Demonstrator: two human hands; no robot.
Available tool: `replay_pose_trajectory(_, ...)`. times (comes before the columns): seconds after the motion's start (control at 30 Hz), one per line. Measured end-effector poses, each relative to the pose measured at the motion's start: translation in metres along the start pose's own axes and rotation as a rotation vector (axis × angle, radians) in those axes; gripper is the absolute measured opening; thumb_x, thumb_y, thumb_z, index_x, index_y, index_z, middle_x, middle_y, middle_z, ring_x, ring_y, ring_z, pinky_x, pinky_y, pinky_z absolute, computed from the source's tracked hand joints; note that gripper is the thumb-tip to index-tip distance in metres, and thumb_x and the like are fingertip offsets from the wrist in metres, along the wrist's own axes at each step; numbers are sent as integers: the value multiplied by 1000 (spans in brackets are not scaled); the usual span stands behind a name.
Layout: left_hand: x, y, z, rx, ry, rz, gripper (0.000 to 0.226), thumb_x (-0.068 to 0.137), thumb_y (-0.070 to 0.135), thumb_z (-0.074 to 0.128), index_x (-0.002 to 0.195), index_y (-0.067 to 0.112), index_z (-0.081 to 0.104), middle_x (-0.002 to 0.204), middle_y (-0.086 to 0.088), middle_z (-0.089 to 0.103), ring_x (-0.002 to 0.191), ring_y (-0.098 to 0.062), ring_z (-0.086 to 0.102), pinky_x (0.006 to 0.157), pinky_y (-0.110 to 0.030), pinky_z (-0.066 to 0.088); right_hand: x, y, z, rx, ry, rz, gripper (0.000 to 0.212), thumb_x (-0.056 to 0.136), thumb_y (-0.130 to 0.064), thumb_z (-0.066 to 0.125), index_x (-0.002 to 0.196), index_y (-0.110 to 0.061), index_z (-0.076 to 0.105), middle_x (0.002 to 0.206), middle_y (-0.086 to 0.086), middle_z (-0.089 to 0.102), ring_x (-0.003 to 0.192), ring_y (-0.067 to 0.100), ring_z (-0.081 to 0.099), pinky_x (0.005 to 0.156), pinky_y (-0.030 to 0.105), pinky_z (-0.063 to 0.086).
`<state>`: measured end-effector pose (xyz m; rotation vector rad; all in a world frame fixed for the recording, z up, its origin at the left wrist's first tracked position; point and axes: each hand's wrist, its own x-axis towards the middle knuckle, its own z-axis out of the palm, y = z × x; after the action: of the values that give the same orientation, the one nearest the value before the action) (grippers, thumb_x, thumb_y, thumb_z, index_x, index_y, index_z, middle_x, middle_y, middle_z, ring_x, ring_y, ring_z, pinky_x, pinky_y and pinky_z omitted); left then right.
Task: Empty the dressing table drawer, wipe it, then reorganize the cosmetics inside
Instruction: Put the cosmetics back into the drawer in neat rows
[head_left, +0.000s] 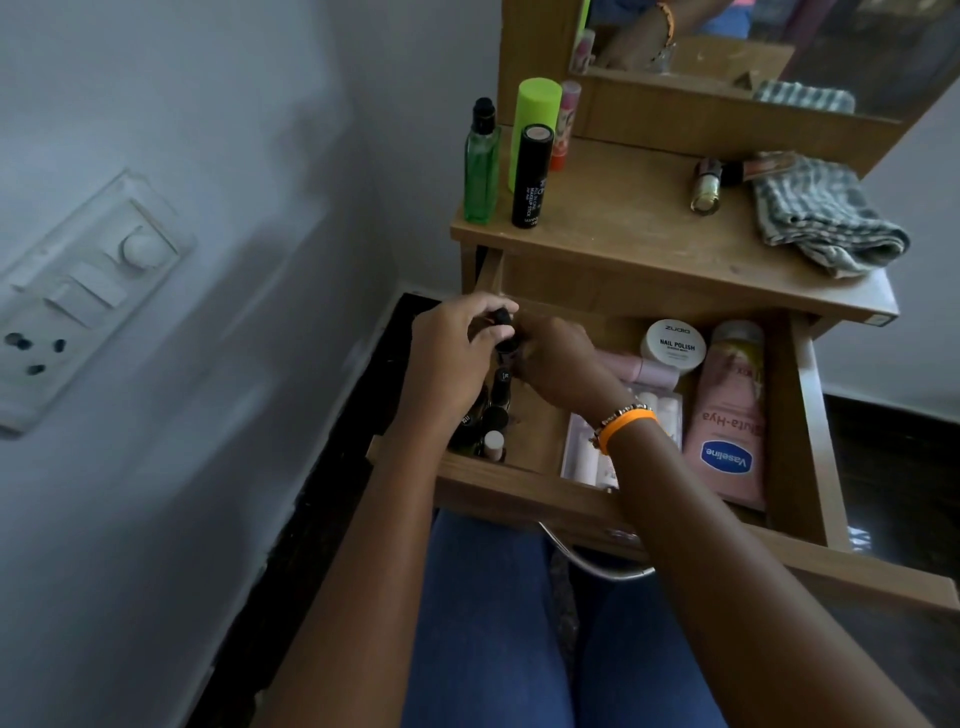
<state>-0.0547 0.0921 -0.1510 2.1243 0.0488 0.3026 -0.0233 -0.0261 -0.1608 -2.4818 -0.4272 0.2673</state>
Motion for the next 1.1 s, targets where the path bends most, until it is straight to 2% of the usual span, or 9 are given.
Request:
replay_pose_trajectory(0.13, 1, -7, -3, 32, 85, -59, 19, 83, 10, 66, 101, 13, 71, 93, 7, 65, 74, 5, 55, 66, -1, 42, 15, 0, 5, -57, -56, -39, 32, 88, -8, 53, 120, -9, 60, 120, 15, 64, 115, 33, 56, 93, 35, 43)
replay_pose_trajectory(0.33, -1, -11, 1, 171, 9, -125, 12, 83, 13, 68, 94, 11, 73, 88, 2, 59, 63, 2, 48, 57, -5, 38, 19, 11, 6, -99, -202, -19, 23, 86, -6, 57, 108, -6, 66, 107, 15, 68, 103, 27, 62, 80, 26, 42)
replay_pose_trajectory(0.5, -4, -10, 4, 318, -5, -156, 13, 85, 19, 67, 95, 15, 74, 105, -1, 55, 99, -14, 52, 68, -15, 34, 20, 15, 8, -107, -239, -24, 25, 87, -7, 58, 111, -10, 66, 110, 12, 67, 106, 25, 60, 84, 26, 42)
replay_pose_trajectory(0.57, -4, -9, 4, 354, -9, -152, 13, 86, 21, 65, 96, 17, 73, 105, 0, 52, 102, -15, 49, 63, -12, 30, 18, 16, 3, -92, -237, -19, 26, 88, -7, 57, 112, -12, 67, 110, 11, 69, 105, 22, 61, 86, 23, 41)
replay_pose_trajectory(0.7, -4, -8, 3, 333, -39, -136, 16, 89, 26, 61, 97, 16, 71, 98, 4, 45, 98, -14, 48, 57, -12, 25, 6, 11, -21, 89, 50, -15, 18, 87, -7, 57, 94, -11, 72, 86, 9, 73, 79, 18, 67, 77, 28, 53)
replay_pose_trajectory(0.8, -2, -8, 5, 289, -56, -122, 14, 91, 24, 58, 93, 18, 71, 97, 5, 46, 97, -14, 49, 59, -11, 27, -1, 8, -52, 177, 386, -32, 15, 88, -8, 55, 84, -13, 69, 69, -1, 65, 59, 11, 61, 58, 18, 48)
replay_pose_trajectory(0.9, -2, -6, 10, 251, -104, -73, 15, 91, 23, 57, 94, 16, 71, 93, 5, 47, 96, -17, 50, 65, -15, 31, 15, 20, -91, 29, 786, 47, 18, 84, -6, 51, 91, -11, 67, 88, 6, 64, 80, 20, 59, 71, 30, 46)
replay_pose_trajectory(1.0, -1, -6, 13, 276, -128, -33, 18, 89, 27, 60, 92, 13, 71, 91, 4, 51, 93, -18, 52, 70, -24, 35, 41, 47, -110, -149, 712, 254, 27, 85, -11, 50, 110, -8, 59, 123, 16, 47, 115, 36, 42, 97, 38, 36)
replay_pose_trajectory(1.1, -2, -7, 13, 281, -134, -35, 19, 87, 30, 63, 88, 13, 72, 91, 3, 54, 91, -18, 53, 70, -27, 37, 56, 63, -106, -283, 612, 361, 28, 86, -18, 53, 108, -2, 60, 135, 16, 35, 118, 40, 39, 98, 42, 36)
